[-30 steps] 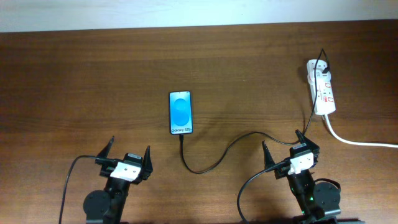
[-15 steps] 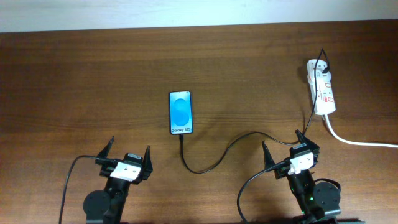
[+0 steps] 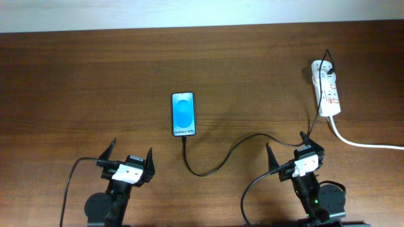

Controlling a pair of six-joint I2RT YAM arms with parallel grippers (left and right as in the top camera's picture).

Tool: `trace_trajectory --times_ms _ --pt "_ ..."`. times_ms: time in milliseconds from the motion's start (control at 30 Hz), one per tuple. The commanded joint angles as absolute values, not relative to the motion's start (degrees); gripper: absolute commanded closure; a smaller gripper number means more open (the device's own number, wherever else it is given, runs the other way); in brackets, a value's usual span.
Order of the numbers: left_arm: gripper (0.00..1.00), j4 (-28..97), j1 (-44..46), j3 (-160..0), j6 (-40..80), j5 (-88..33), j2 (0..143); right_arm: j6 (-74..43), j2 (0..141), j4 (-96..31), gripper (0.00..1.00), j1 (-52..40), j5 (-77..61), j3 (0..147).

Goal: Plug charger to phone and switch on socket

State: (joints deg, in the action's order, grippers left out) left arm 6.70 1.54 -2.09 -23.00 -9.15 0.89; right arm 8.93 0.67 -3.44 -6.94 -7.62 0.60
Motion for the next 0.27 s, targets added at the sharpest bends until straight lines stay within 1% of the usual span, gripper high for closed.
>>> trace_trajectory --times_ms 0,233 --pt "0.01 6.92 1.83 -1.91 -23.68 -8.73 0.30 8.10 0.21 -3.70 0.02 -6.68 -8.38 0.32" --pt "0.01 6.92 1.83 -1.91 -23.68 -8.73 0.30 8.10 0.21 -3.70 0.02 -6.68 -8.38 0.32"
